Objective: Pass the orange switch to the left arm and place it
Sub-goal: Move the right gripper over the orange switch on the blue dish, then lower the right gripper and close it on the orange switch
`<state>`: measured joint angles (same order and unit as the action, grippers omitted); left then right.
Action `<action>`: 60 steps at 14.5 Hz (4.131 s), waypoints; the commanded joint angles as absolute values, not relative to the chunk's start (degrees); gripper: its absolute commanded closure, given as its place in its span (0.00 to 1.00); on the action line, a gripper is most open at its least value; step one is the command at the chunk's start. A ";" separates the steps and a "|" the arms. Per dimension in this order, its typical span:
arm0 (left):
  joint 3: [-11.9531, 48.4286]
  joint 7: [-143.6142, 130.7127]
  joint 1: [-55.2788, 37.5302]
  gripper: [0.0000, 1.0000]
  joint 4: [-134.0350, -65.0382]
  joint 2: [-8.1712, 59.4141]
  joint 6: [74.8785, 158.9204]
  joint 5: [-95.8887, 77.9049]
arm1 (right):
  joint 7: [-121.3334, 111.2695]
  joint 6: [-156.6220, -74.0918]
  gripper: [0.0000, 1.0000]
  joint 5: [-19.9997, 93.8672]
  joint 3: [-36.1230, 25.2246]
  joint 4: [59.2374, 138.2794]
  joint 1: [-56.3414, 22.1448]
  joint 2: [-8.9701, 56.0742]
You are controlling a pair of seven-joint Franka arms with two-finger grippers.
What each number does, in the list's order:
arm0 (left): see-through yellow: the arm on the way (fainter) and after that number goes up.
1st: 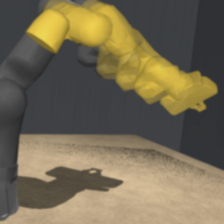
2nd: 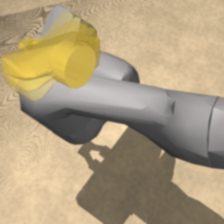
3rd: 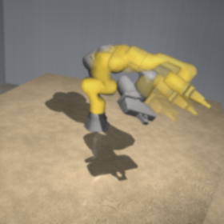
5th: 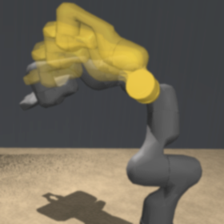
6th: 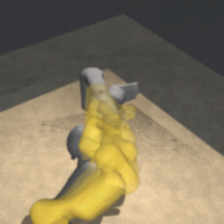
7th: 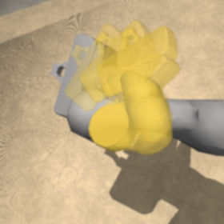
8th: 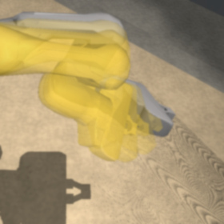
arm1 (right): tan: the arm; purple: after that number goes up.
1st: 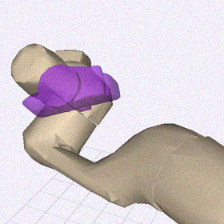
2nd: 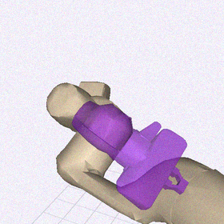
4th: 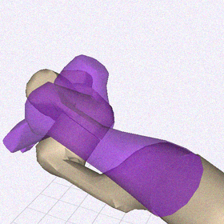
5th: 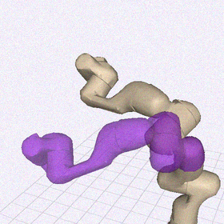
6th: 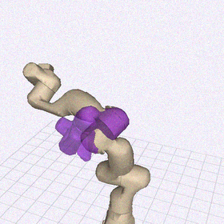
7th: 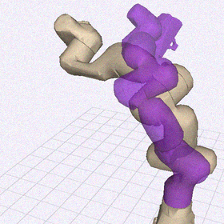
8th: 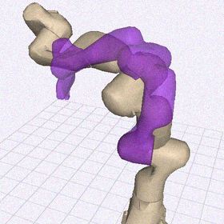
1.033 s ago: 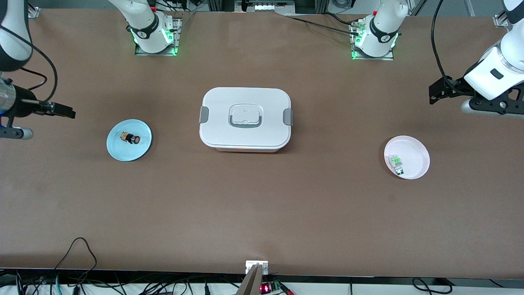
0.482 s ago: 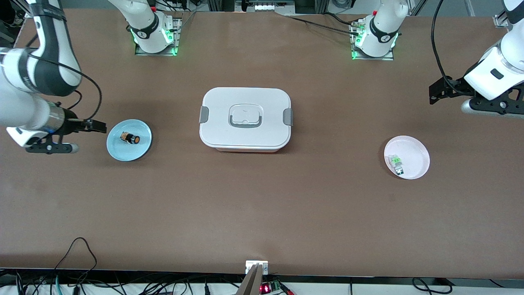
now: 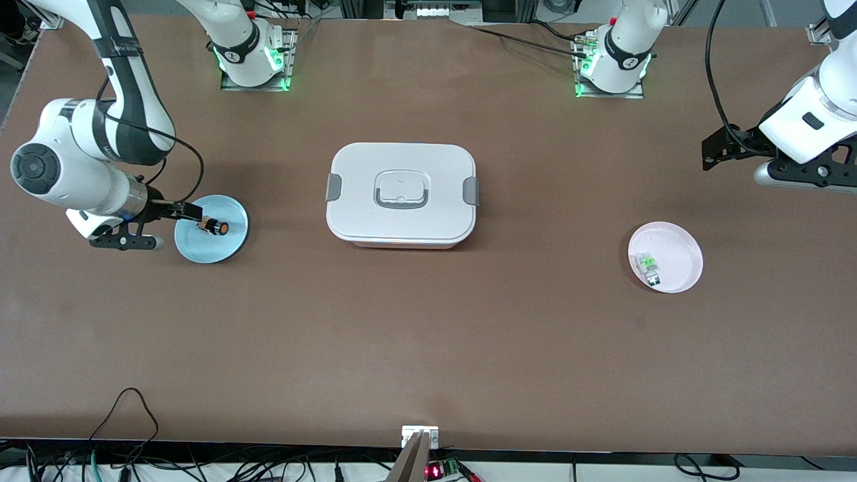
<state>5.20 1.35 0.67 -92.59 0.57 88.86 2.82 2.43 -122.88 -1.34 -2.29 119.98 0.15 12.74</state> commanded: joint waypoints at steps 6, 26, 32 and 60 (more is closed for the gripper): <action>5.19 1.32 0.70 0.00 -90.62 1.67 87.89 3.34 | 4.75 -130.07 0.00 -0.88 -2.20 122.61 0.70 18.36; 5.19 1.32 0.70 0.00 -89.47 2.37 87.89 3.34 | 4.48 -141.24 0.00 -0.97 -2.11 126.83 1.32 24.26; 5.19 1.32 0.70 0.00 -89.47 2.37 87.80 3.34 | 4.74 -140.71 0.03 -0.97 -2.11 126.91 1.32 24.26; 5.19 1.41 0.79 0.00 -89.47 2.37 87.71 3.43 | -2.10 -139.75 0.66 -1.05 -0.44 125.86 1.32 22.60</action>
